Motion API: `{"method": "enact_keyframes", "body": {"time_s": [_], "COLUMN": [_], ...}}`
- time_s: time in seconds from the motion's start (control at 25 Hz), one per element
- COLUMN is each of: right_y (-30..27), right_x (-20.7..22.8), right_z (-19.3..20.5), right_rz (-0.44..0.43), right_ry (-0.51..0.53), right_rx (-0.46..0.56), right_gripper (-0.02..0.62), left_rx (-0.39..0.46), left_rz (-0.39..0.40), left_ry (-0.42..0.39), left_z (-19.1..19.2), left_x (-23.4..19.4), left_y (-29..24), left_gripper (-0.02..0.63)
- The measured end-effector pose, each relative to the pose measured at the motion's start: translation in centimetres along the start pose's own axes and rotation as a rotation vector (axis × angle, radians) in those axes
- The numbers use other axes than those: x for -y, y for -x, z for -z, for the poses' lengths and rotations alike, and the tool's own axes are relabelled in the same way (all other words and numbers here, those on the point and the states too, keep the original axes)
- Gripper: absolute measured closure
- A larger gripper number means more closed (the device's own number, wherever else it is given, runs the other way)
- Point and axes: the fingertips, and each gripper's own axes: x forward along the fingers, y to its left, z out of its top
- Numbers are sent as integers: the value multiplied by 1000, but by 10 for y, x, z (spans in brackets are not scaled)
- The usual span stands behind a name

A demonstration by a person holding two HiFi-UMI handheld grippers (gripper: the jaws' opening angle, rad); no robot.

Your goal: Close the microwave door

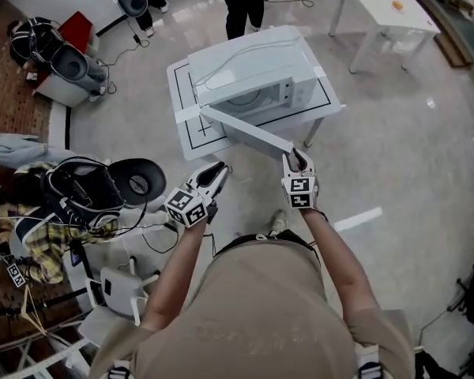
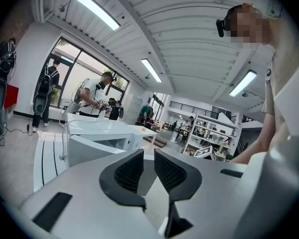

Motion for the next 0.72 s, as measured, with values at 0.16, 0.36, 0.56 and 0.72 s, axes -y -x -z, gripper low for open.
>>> {"method": "enact_keyframes", "body": {"time_s": [0.16, 0.36, 0.56, 0.72], "right_y": [-14, -29, -45, -57], "right_x": [16, 30, 42, 50], "right_z": [-3, -7, -15, -20], "right_rz": [-11, -20, -9, 10], "right_ry": [14, 30, 48, 46], "right_rx": [12, 15, 10, 3], "right_gripper": [491, 491, 491, 491], "left_rx": [-1, -8, -9, 1], "left_rz": [-19, -19, 1, 22], "left_ry": [10, 15, 7, 11], "left_z": [4, 5, -4, -16], "left_x": [1, 6, 4, -6], "left_y": [-16, -34, -48, -57], "left_gripper": [551, 549, 551, 551]}}
